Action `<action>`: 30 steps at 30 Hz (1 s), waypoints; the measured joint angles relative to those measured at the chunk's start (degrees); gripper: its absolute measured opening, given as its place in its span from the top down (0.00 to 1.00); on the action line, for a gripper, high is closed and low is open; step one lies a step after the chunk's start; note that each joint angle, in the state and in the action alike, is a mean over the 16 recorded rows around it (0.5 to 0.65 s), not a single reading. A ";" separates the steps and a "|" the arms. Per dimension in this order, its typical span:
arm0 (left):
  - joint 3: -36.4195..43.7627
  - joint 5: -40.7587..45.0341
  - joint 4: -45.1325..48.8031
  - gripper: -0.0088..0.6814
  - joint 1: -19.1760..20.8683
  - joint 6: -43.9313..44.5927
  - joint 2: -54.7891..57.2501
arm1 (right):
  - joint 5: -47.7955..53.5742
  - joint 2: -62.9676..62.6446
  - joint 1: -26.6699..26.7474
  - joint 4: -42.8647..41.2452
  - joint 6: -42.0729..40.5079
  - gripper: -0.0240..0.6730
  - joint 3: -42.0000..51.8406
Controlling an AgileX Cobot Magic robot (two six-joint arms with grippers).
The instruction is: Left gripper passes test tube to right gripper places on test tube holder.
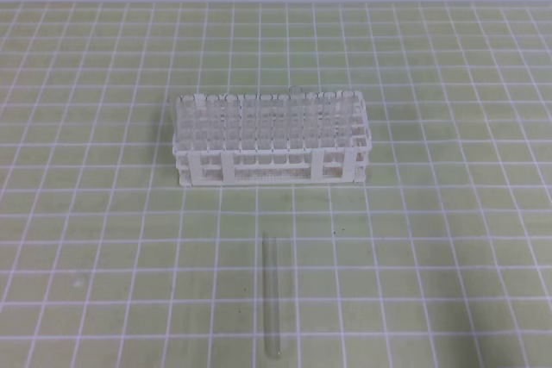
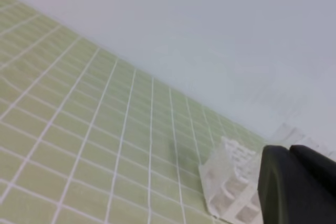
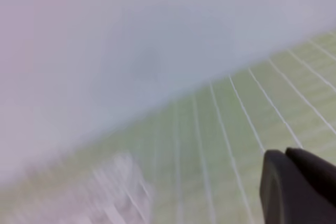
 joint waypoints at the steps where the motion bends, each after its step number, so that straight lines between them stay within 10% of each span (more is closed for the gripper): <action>1: -0.08 -0.30 -0.64 0.99 0.00 -0.62 0.12 | -1.24 0.00 0.00 1.76 -0.01 0.99 -0.01; 15: -5.07 0.39 -3.53 0.99 0.01 -2.96 3.79 | -5.20 2.57 0.00 12.80 -0.25 0.99 -4.17; 30: -29.57 23.72 -5.21 0.99 -0.20 4.46 36.30 | 23.28 28.27 0.00 9.02 -6.54 0.99 -29.02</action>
